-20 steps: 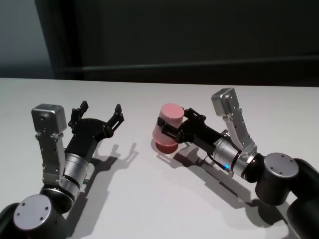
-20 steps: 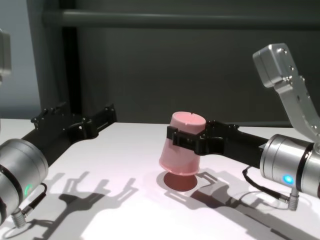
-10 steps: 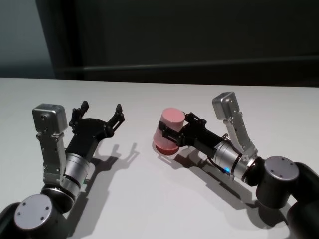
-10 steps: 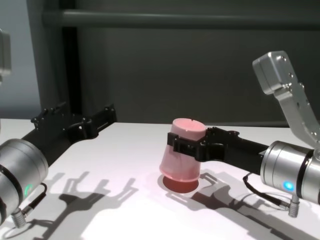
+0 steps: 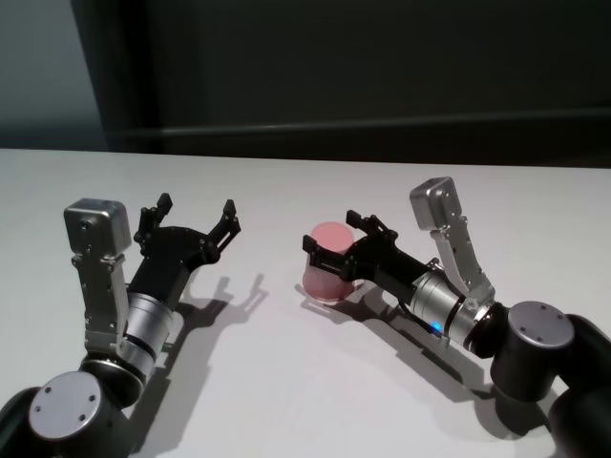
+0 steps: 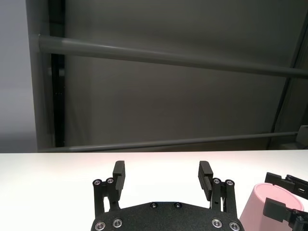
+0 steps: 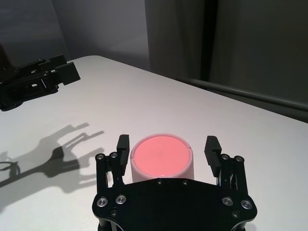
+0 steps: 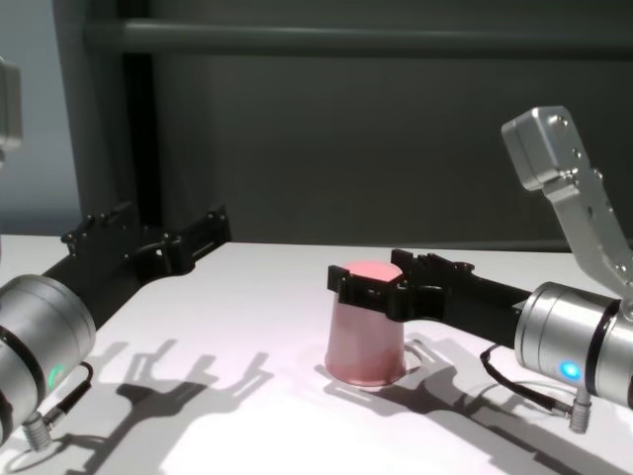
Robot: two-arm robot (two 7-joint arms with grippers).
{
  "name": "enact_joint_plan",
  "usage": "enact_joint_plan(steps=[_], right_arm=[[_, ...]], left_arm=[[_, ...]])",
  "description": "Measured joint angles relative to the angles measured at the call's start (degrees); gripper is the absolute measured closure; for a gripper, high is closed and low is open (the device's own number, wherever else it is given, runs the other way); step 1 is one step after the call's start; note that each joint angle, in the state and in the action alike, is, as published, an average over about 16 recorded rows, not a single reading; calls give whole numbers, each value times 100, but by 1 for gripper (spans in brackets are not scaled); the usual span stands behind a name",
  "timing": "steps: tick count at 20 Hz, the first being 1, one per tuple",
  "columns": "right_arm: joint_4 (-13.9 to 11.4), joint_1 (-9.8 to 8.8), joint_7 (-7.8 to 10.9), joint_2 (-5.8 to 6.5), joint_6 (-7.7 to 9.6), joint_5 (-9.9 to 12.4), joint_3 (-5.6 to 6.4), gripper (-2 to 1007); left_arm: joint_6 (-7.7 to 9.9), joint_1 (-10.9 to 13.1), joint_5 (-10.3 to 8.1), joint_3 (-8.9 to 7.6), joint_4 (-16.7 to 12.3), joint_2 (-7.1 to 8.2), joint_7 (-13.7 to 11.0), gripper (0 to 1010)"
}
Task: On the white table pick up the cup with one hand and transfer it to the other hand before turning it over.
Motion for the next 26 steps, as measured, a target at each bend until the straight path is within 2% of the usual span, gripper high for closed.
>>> enact_joint_plan(steps=[8,13,18,22,26], right_arm=[[-5,-2,84,-82,-88,22,218,10],[-53,-14,1,-107,-283,-11,418,5],[-166,-120,-349,-137,-572,-147,682,5],[-316,-291,-769,-156,-754,-339,886,5],[-506,-526,-1197,-178,-831,-530,1077,5]], left_arm=[[0,0,0,0,0,0,0,9],[0,0,0,0,0,0,0,9],[0,0,0,0,0,0,0,9],[0,0,0,0,0,0,0,9],[0,0,0,0,0,0,0,9]])
